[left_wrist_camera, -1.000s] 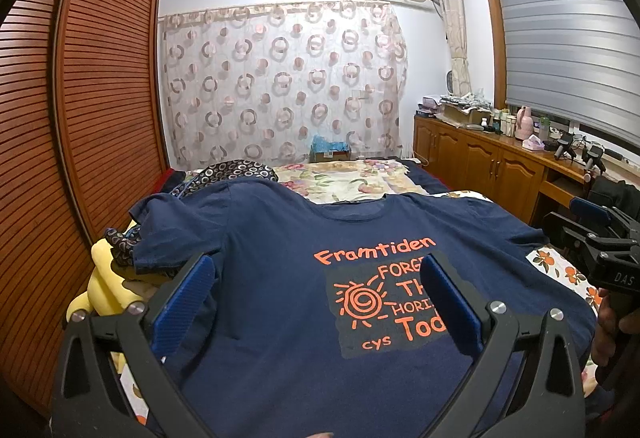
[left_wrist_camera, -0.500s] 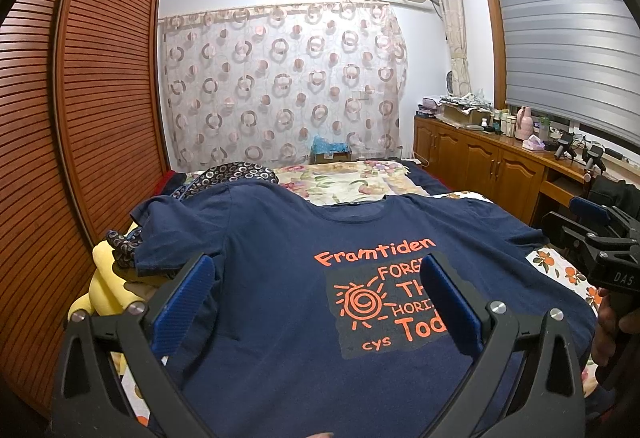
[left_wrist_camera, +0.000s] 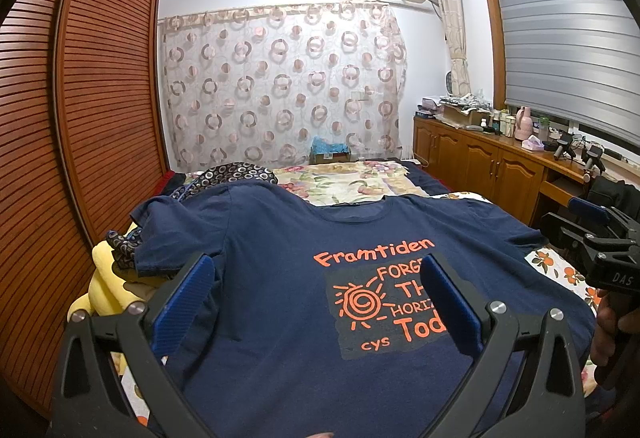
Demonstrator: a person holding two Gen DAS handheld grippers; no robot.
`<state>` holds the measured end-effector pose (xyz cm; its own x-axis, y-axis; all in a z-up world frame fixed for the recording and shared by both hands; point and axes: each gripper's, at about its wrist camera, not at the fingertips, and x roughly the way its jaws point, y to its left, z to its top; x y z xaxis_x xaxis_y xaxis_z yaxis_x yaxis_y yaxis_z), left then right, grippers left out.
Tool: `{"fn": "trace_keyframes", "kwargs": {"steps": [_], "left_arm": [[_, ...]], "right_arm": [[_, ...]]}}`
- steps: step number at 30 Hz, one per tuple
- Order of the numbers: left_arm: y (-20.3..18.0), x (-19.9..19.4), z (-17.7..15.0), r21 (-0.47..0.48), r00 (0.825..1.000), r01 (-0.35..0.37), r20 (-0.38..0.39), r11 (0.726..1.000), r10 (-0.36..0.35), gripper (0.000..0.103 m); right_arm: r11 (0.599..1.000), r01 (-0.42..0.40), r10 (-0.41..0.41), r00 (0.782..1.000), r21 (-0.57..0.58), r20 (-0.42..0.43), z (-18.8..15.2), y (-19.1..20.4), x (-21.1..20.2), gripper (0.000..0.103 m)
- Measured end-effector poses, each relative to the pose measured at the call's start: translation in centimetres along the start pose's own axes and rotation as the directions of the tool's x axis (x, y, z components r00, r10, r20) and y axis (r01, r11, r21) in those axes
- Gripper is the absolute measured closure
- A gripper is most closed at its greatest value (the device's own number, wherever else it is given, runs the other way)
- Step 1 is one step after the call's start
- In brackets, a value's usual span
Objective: Fold small clothes
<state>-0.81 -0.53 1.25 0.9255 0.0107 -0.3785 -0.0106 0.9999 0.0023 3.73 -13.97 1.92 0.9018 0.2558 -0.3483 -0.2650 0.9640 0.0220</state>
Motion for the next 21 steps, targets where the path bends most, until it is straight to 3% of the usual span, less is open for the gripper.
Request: {"fn": "trace_keyframes", "kwargs": {"steps": [8,21], "left_arm": [[0.7,0.7,0.3,-0.006,1.000,0.001,-0.027,1.000,-0.001,0.000],[6.2,6.6,-0.4,-0.015,0.990,-0.056,-0.129,0.998,0.053,0.000]], "right_arm": [[1.000,-0.012,0.012,1.000,0.006,-0.018,-0.3,-0.1,0.6,0.000],[0.997,-0.061,0.056,0.994,-0.055,-0.094,-0.1,0.3,5.7,0.000]]}}
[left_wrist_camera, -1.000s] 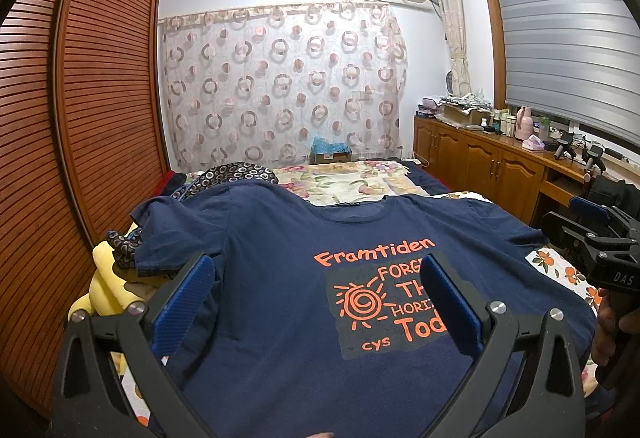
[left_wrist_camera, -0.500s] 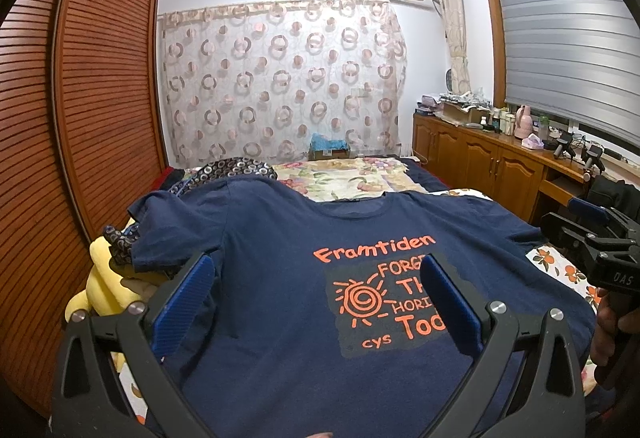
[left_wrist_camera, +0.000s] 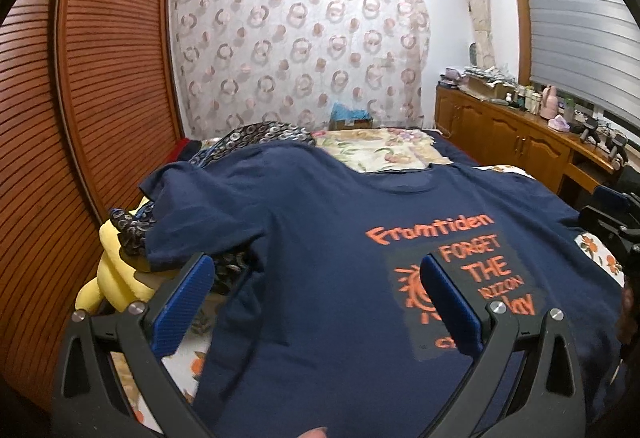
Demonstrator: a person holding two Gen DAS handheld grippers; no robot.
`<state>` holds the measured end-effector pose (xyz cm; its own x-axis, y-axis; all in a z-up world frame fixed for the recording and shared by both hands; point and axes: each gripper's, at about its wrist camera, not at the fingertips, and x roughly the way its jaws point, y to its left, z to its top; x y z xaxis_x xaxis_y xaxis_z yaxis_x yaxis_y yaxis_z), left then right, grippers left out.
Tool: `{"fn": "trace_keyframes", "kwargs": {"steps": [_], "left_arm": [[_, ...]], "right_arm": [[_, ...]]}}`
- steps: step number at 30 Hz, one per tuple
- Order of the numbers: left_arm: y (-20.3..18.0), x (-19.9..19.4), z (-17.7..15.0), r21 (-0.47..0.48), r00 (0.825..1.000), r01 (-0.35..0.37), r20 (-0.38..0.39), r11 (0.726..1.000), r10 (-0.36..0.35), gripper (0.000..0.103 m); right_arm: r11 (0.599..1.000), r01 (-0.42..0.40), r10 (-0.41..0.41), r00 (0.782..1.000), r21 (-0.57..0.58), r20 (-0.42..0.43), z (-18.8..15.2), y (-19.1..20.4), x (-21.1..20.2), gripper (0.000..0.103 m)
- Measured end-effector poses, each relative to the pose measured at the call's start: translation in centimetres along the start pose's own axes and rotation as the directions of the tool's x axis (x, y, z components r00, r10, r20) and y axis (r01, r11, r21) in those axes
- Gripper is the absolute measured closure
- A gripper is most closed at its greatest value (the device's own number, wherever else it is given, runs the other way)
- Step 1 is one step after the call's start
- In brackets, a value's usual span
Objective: Fold small clothes
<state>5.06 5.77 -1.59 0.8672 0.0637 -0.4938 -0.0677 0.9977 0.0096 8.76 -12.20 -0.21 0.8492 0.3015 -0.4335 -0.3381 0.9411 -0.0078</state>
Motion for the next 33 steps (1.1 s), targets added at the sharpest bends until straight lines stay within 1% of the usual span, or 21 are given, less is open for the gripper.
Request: {"fn": "trace_keyframes", "kwargs": {"steps": [4,9,14,16,22,24,26,27,28,29,30,31,32,33], "left_arm": [[2.0,1.0,0.6,-0.035,0.999,0.029,-0.015,0.999,-0.029,0.000],[4.5,2.3,1.8,-0.042,0.999,0.024,-0.036,0.999,-0.025,0.000],[7.4,4.1,3.2,-0.083,0.996,0.039,-0.073,0.996,-0.045,0.000],[8.3,4.5,3.6,-0.094,0.996,0.035,-0.079,0.995,-0.043,0.000],[11.8,6.1,5.0,-0.146,0.994,0.003,-0.111,0.989,-0.019,0.005],[13.0,6.9,5.1,-0.174,0.991,0.003,-0.132,0.985,-0.027,0.011],[14.0,7.9,5.1,-0.199,0.987,0.005,-0.157,0.980,-0.037,0.013],[14.3,8.4,5.0,-0.209,0.985,0.004,-0.169,0.978,-0.040,0.022],[14.6,9.0,4.8,-0.219,0.982,-0.001,-0.186,0.976,-0.041,0.027],[14.9,9.4,4.7,-0.230,0.978,-0.001,-0.201,0.973,-0.046,0.037],[15.3,10.1,4.4,-0.249,0.974,0.002,-0.220,0.968,-0.058,0.043],[15.7,10.4,4.2,-0.262,0.971,0.002,-0.230,0.965,-0.064,0.046],[15.9,10.7,4.1,-0.274,0.968,-0.003,-0.241,0.962,-0.066,0.052],[16.1,11.1,3.8,-0.283,0.966,-0.010,-0.251,0.959,-0.064,0.053]], "right_arm": [[0.999,-0.034,0.034,0.999,-0.004,-0.035,0.6,0.1,1.9,0.000],[0.996,-0.092,0.092,0.994,-0.005,-0.061,1.7,0.3,3.8,0.000],[0.991,-0.132,0.130,0.988,-0.010,-0.088,3.0,0.4,6.0,0.000],[0.989,-0.146,0.144,0.984,-0.015,-0.101,3.5,0.6,7.0,0.000],[0.983,-0.186,0.182,0.970,-0.006,-0.163,4.3,0.9,10.3,0.000],[0.980,-0.198,0.193,0.964,-0.004,-0.184,4.3,1.0,11.5,0.000],[0.978,-0.210,0.206,0.958,0.004,-0.201,4.4,0.9,12.6,0.000],[0.976,-0.216,0.213,0.954,0.009,-0.211,4.4,0.9,13.2,0.000],[0.975,-0.220,0.218,0.951,0.012,-0.218,4.4,1.0,13.7,0.000],[0.974,-0.224,0.222,0.948,0.017,-0.229,4.4,1.0,14.3,0.000],[0.973,-0.229,0.228,0.944,0.021,-0.238,4.3,1.0,14.7,0.000],[0.972,-0.233,0.231,0.942,0.022,-0.244,4.3,1.0,15.1,0.000],[0.972,-0.236,0.234,0.940,0.023,-0.249,4.3,1.1,15.4,0.000],[0.971,-0.239,0.237,0.937,0.023,-0.256,4.2,1.2,15.7,0.000]]}}
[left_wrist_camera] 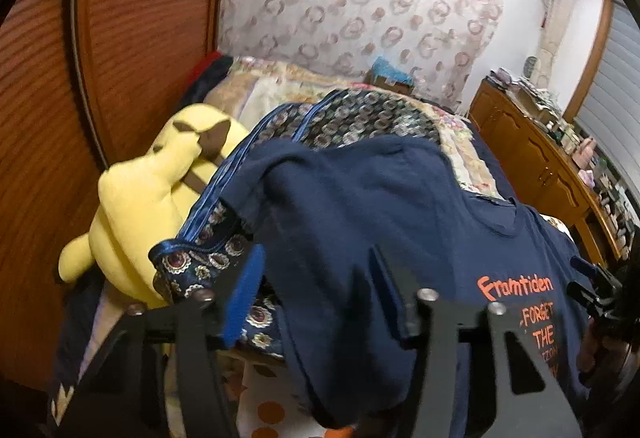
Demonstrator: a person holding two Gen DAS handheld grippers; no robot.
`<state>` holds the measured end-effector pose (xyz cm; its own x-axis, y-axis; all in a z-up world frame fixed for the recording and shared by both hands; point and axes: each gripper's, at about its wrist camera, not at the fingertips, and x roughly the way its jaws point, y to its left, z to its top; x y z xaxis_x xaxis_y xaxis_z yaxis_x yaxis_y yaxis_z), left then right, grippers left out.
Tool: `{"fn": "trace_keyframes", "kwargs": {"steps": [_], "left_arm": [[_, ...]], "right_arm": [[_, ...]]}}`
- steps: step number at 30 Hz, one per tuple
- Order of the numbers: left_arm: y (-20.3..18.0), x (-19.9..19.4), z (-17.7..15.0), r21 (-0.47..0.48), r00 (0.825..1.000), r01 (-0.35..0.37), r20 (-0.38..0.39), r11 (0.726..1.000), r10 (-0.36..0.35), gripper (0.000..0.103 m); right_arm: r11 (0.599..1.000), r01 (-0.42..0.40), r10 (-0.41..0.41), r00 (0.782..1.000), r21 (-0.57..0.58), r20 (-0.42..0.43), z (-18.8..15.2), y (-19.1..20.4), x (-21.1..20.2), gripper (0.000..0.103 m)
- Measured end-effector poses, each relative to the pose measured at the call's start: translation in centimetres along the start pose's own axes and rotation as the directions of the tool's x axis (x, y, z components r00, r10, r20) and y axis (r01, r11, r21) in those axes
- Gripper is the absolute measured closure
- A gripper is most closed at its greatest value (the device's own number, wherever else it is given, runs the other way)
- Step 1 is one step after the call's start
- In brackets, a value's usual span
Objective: Fold small clothes
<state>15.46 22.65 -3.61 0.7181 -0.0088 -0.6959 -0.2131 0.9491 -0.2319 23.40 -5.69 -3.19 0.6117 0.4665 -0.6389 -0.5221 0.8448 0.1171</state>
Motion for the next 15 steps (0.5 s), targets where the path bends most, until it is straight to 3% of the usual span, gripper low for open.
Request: {"fn": "trace_keyframes", "kwargs": {"steps": [5,7,9,12,15], "left_arm": [[0.4,0.5,0.1,-0.007,1.000,-0.023,-0.015,1.000,0.023,0.063],[0.3,0.5,0.2,-0.002,1.000,-0.026,-0.012,1.000,0.026,0.074],[0.1,0.3,0.3,0.020,1.000,-0.027,0.000,0.999,0.027,0.093],[-0.7,-0.3,0.4,0.064,0.999,-0.035,0.023,0.997,0.034,0.101],[-1.5,-1.2,0.7,0.086,0.998,-0.025,0.057,0.996,0.020,0.102]], "right_arm": [[1.000,-0.011,0.011,1.000,-0.002,-0.017,0.0,-0.4,0.8,0.000],[1.000,-0.014,0.014,1.000,0.002,-0.020,-0.1,-0.6,1.0,0.000],[1.000,-0.015,0.015,1.000,0.005,-0.022,-0.1,-0.8,1.2,0.000],[1.000,-0.015,0.015,1.000,0.008,-0.020,-0.2,-0.9,1.1,0.000],[1.000,-0.015,0.015,1.000,0.015,-0.016,-0.3,-1.2,0.9,0.000]]}}
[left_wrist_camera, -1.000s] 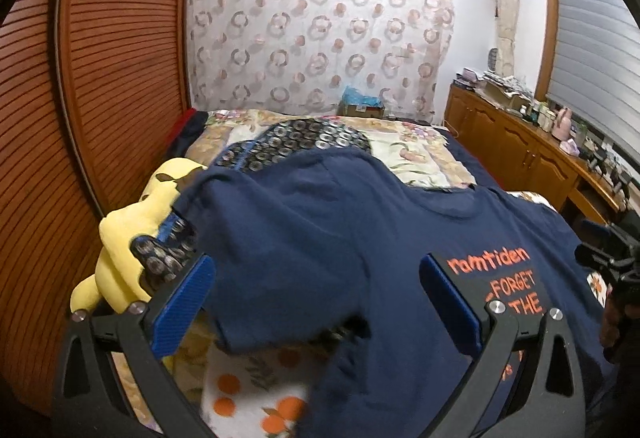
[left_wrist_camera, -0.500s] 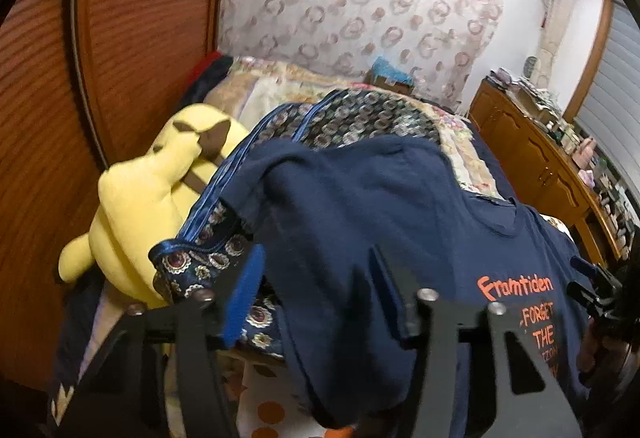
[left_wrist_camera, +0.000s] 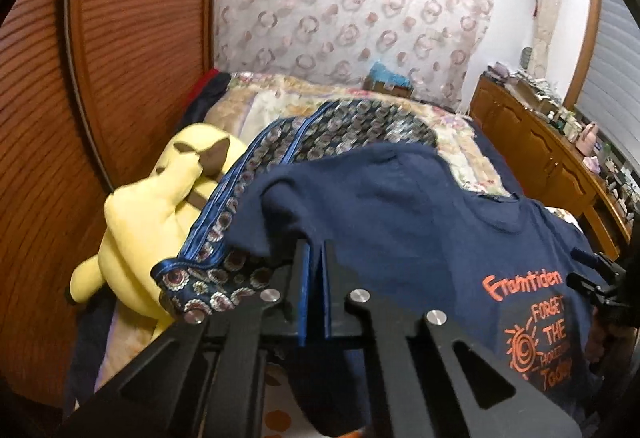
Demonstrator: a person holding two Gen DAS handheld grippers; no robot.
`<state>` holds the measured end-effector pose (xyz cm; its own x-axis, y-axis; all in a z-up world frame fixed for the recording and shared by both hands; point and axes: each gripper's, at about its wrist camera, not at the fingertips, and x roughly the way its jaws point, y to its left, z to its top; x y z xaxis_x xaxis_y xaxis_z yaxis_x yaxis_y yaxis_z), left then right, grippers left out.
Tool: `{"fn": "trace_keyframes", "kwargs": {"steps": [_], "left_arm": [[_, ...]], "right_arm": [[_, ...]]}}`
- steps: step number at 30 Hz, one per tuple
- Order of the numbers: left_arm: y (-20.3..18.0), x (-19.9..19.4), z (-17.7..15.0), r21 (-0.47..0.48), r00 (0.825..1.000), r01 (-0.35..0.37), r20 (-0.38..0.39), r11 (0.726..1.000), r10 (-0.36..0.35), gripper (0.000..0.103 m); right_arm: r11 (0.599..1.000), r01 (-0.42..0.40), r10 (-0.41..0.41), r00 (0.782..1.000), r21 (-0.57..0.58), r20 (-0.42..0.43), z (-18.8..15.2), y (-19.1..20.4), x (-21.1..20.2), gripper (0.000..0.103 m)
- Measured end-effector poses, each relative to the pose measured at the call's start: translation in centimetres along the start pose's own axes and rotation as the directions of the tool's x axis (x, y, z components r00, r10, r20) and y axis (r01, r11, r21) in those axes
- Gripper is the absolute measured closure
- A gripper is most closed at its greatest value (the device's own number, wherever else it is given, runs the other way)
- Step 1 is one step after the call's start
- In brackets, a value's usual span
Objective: Fold small clothes
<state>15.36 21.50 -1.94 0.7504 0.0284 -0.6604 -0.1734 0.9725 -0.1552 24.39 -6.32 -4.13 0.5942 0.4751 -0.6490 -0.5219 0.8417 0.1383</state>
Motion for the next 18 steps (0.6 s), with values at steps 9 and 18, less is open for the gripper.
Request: {"fn": "trace_keyframes", "kwargs": {"steps": [9,18], "left_arm": [[-5.1,-2.2,4.2,0.109,0.993,0.061,0.095,0.992,-0.071,0.102],[-13.9,-0.4,6.9,0.261,0.976,0.198,0.032,0.945,-0.214,0.098]], "right_arm": [[1.000,0.008,-0.008,1.000,0.008,0.028,-0.1,-0.6,-1.2,0.000],[0.998,0.045,-0.047,0.997,0.044,0.060,-0.8,-1.9,-3.6,0.000]]}}
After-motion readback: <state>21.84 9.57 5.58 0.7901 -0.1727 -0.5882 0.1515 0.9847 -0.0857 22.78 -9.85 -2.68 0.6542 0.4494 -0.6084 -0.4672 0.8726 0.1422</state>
